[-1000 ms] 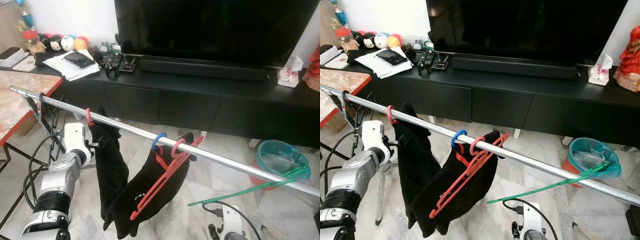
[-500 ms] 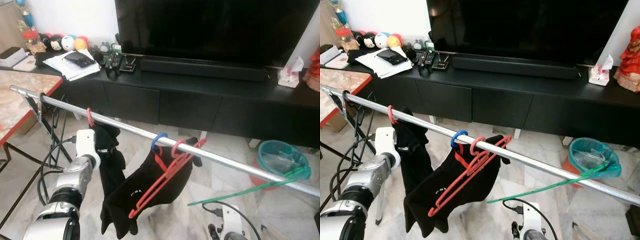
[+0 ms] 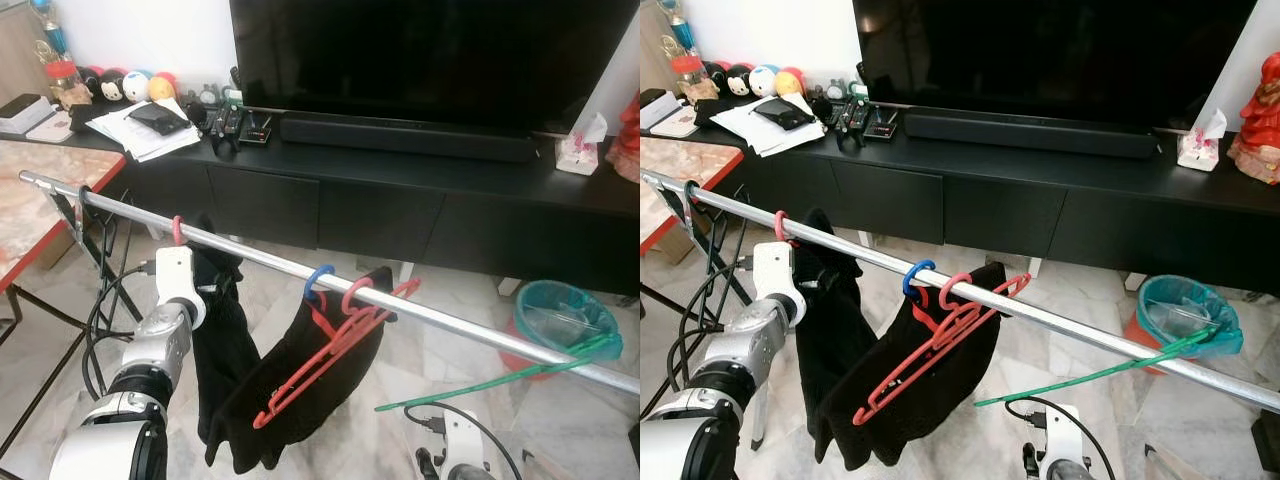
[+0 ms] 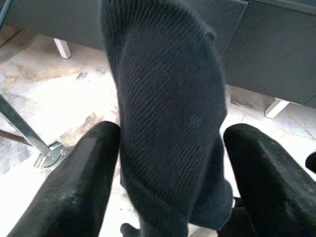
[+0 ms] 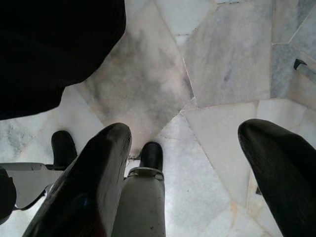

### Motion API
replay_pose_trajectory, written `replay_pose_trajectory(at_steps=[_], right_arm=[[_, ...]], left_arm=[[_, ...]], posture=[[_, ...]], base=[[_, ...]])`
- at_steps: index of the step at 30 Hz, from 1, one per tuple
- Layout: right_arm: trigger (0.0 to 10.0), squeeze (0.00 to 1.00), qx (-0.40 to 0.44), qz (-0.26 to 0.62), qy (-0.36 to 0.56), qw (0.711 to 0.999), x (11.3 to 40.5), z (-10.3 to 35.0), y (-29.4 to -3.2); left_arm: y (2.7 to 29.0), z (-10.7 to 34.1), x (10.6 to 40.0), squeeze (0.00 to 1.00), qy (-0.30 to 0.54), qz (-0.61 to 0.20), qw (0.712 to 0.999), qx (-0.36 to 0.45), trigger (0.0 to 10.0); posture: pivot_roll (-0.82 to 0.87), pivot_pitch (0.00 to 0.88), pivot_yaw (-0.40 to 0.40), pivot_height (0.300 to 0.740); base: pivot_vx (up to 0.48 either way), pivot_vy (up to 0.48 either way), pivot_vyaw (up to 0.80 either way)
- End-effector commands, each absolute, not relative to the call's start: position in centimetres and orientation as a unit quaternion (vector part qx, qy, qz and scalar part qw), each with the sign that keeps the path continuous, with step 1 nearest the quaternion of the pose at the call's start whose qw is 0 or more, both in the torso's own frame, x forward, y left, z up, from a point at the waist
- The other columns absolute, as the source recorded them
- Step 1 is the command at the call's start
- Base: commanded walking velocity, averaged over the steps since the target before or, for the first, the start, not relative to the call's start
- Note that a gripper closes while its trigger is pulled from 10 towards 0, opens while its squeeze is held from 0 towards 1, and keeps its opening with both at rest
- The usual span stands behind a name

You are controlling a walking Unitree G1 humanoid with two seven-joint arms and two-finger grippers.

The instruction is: Hang hanger

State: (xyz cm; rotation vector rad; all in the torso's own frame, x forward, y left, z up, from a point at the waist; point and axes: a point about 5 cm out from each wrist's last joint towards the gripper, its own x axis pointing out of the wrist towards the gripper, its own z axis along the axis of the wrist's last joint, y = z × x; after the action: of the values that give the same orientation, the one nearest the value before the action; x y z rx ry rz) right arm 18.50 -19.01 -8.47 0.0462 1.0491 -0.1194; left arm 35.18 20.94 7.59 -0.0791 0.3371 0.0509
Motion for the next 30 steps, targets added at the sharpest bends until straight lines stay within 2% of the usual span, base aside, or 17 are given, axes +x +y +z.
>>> replay_pose_trajectory(at_steps=[1, 30], right_arm=[[10.0, 0.00, 0.025, -0.059, 0.501, 0.863, 18.39, -8.53, -19.00], [10.0, 0.00, 0.028, -0.065, 0.502, 0.862, 18.17, -8.63, -19.01]], left_arm=[[21.31, 7.93, 35.37, 0.00, 0.162, 0.028, 0.986, -0.026, 0.0], [20.96, 7.51, 35.15, 0.00, 0.157, 0.012, 0.987, -0.036, 0.0]], posture=[[0.01, 0.000, -0.001, 0.740], [0.00, 0.000, 0.003, 0.740]], base=[[0.000, 0.000, 0.00], [0.000, 0.000, 0.00]])
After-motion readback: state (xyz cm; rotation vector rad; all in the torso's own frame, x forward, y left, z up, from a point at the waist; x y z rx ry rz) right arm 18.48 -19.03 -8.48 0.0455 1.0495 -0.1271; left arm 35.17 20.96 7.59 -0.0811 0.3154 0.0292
